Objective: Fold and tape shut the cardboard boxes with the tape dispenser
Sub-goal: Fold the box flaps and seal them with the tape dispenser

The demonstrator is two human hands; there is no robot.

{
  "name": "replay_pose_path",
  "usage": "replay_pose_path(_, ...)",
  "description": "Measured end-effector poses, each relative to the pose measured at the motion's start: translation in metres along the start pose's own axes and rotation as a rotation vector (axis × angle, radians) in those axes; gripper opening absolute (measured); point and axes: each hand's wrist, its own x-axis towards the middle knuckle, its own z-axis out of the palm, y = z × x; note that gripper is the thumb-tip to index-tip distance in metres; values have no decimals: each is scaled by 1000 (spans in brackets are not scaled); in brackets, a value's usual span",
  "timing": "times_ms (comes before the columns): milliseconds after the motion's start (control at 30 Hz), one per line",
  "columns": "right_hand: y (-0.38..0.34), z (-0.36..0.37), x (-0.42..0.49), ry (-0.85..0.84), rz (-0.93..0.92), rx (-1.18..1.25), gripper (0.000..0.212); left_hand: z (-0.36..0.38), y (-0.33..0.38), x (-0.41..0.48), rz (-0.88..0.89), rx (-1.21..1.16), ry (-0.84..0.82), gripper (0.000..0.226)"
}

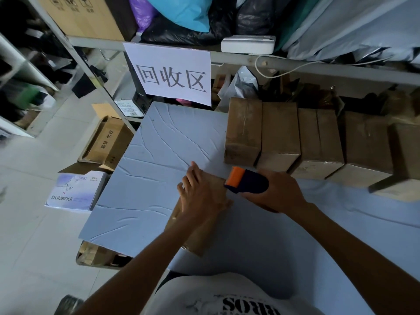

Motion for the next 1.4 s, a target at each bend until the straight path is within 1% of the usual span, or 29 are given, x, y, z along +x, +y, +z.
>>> replay_pose_path(67,-3,2,2,2,-12,32,68,2,-6,3,-12,3,46,136)
replay_pose_path(200,-3,0,2,-29,-39,69,69,2,-14,4,-50,-144,41,134)
replay_pose_path(333,4,-5,-2,-84,-31,79,68,1,-16,6,-60,-105,50,138)
replay_pose_path(433,3,-7,-4,-88,-37,73,62,0,-18,9,-60,-82,50,137)
replay_pose_path(567,31,-21,-17,-148,51,90,54,-1,-18,11,-60,-37,50,135)
replay_pose_path(667,37,-22,-22,-144,83,15,53,2,-15,7,-48,-27,81,131)
replay_pose_path(800,13,-6,-1,-158,32,-171,55,1,-16,4,-42,-44,106,129)
replay_pose_path(867,-2,4,12,-187,39,-244,59,0,-16,3,-34,-29,133,127)
replay_pose_path(1033,-45,3,41,-250,83,-354,65,3,-15,5,-50,-21,146,126)
replay_pose_path(1133,-59,-5,51,-314,103,-391,63,4,-15,5,-53,-42,147,124)
replay_pose_path(1233,-67,-8,58,-336,92,-422,62,4,-16,6,-46,-50,144,124)
replay_pose_path(1300,-72,-7,59,-309,66,-443,57,3,-17,7,-49,-56,133,124)
replay_pose_path(1333,-73,-4,58,-284,45,-467,49,3,-16,6,-44,-66,132,125)
replay_pose_path(1400,-70,10,51,-263,27,-529,25,4,-18,2,-37,-99,145,124)
